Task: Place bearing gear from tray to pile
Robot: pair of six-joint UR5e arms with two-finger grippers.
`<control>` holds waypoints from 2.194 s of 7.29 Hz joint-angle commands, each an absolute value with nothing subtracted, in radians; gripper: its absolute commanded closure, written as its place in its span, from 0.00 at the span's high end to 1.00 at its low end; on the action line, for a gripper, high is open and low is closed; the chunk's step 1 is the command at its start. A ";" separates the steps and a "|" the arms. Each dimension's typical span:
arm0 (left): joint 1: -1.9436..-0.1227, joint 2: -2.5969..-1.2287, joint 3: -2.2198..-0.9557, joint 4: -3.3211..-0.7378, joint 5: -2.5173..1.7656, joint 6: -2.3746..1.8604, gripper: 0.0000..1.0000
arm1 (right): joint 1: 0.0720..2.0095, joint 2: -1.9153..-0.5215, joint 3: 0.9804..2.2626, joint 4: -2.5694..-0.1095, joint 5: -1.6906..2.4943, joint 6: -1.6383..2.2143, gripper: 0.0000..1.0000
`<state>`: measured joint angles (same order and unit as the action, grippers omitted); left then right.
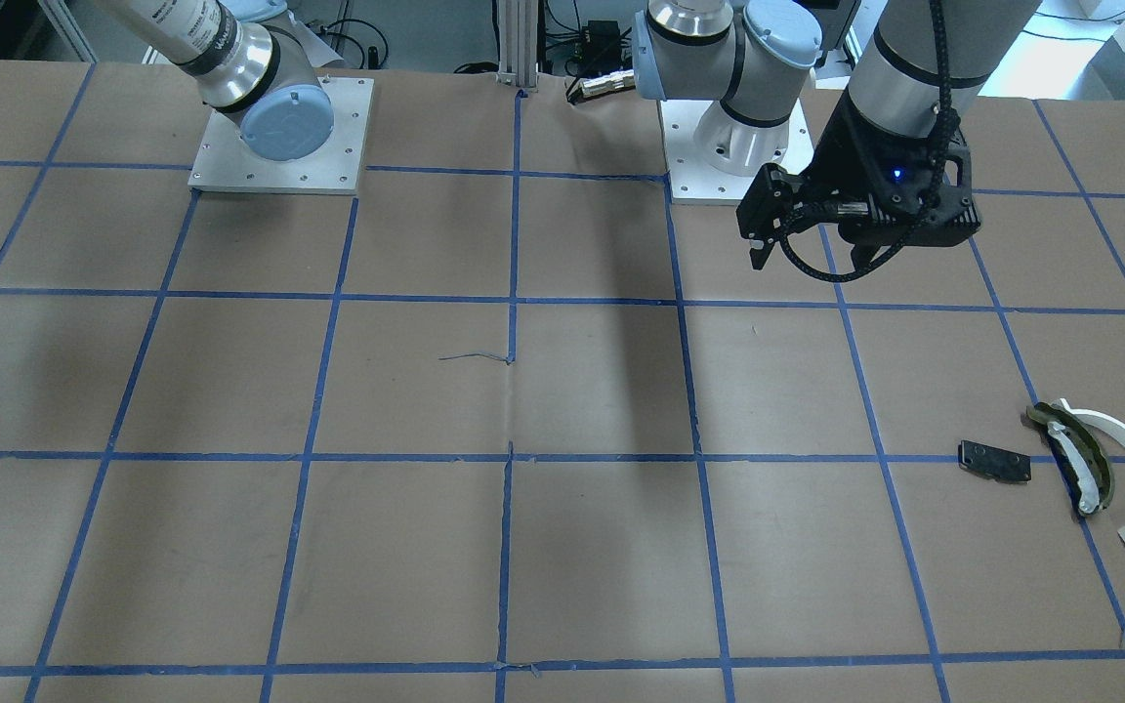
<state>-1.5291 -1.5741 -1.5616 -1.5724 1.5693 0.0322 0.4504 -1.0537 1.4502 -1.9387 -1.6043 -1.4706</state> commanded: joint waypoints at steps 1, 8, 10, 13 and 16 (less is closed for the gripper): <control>-1.529 -1.574 -1.562 -1.572 1.574 0.032 1.00 | 0.446 -0.927 1.453 -2.029 -1.527 -1.482 0.90; -1.529 -1.569 -1.565 -1.572 1.574 0.032 1.00 | 0.489 -0.896 1.459 -2.085 -1.542 -1.499 0.76; -1.529 -1.566 -1.566 -1.572 1.574 0.032 1.00 | 0.489 -0.894 1.459 -2.046 -1.555 -1.508 0.67; -1.529 -1.565 -1.566 -1.572 1.574 0.032 1.00 | 0.489 -0.896 1.456 -2.045 -1.571 -1.528 0.29; -1.529 -1.563 -1.565 -1.572 1.571 0.032 1.00 | 0.506 -0.937 1.445 -2.013 -1.617 -1.526 0.17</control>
